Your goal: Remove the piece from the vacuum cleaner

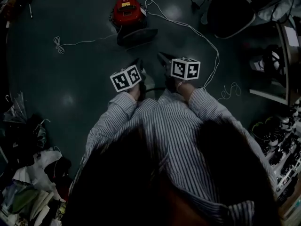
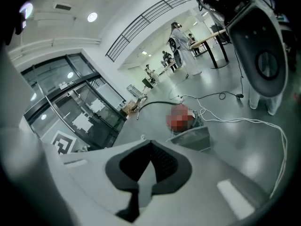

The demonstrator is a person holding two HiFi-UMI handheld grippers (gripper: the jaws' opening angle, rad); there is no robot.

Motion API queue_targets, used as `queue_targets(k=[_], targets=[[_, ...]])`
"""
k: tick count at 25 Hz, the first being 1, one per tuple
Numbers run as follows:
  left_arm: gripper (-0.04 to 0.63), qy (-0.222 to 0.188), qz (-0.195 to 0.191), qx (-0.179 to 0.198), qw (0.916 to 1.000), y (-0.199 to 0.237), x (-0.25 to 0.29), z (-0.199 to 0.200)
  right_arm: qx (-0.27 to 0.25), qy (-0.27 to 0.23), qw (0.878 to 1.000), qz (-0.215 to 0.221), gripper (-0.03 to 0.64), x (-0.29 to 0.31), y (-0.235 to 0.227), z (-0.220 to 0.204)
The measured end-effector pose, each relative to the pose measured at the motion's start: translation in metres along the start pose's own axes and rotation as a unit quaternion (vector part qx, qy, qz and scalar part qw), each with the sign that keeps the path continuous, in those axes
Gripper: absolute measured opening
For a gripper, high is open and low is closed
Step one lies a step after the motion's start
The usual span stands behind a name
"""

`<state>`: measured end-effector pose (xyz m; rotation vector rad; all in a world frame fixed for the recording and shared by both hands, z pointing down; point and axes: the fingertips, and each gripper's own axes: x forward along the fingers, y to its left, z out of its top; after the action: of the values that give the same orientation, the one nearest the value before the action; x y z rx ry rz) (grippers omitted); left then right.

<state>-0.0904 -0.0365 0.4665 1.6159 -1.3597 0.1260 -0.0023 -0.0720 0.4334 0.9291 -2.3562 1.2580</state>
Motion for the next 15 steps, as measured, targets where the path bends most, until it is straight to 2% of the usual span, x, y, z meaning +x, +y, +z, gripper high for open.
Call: queue_targets(k=[3,6,13,15], targets=[[0.006,0.032,0.012,0.063,0.9974,0.018,0.017,0.021,-0.025,0.004,1.0,-0.002,0.002,0.027,0.003,0.019],[0.006,0.069,0.031,0.134,0.9881,0.033,0.033,0.026,-0.06,0.021,0.998,0.003,0.002,0.046,-0.001,0.027],[0.006,0.088,0.031,0.203,0.9747,0.049,0.078,0.04,-0.068,0.079,0.995,-0.001,0.002,0.083,-0.042,0.03],[0.006,0.09,0.023,0.21,0.9733,0.051,0.095,0.041,-0.072,0.097,0.993,0.002,0.002,0.095,-0.057,0.029]])
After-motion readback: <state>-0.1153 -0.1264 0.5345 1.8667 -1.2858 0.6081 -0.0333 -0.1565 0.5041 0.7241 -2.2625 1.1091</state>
